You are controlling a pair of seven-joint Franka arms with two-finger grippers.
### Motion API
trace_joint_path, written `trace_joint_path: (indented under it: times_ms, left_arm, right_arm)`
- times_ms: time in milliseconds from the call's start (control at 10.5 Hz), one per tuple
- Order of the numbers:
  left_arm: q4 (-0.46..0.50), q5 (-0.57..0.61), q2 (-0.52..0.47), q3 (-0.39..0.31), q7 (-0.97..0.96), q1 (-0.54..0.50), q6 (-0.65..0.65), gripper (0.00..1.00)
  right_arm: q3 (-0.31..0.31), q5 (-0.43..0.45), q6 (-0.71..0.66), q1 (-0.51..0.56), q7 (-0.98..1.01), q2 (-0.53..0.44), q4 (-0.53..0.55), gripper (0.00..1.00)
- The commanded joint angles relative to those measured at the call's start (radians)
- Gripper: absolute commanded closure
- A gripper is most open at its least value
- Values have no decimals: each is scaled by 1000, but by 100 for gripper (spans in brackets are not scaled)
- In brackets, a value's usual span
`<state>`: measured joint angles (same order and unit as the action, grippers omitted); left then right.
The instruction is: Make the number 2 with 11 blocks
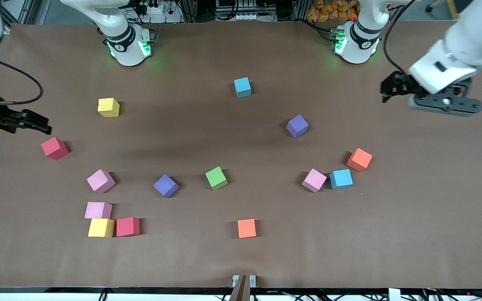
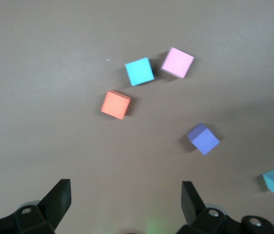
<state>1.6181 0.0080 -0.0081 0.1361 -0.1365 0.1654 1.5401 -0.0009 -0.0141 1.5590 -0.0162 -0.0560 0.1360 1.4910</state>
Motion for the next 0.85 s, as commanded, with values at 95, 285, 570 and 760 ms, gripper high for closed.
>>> trace_joint_path:
  times_ms: [95, 285, 570, 760]
  left_arm:
    - [55, -3, 22, -6, -197, 173, 40, 0]
    - [57, -3, 94, -3, -221, 288, 87, 0]
    - [110, -25, 195, 77, -323, 403, 220, 0]
    - [225, -26, 220, 149, -447, 431, 369, 0]
  right_arm:
    - [-2, -30, 62, -63, -39, 43, 47, 0]
    - [-2, -30, 154, -109, -38, 89, 86, 0]
    - [-1, -30, 254, -189, -38, 186, 90, 0]
    - [-1, -30, 356, -240, -38, 232, 123, 0]
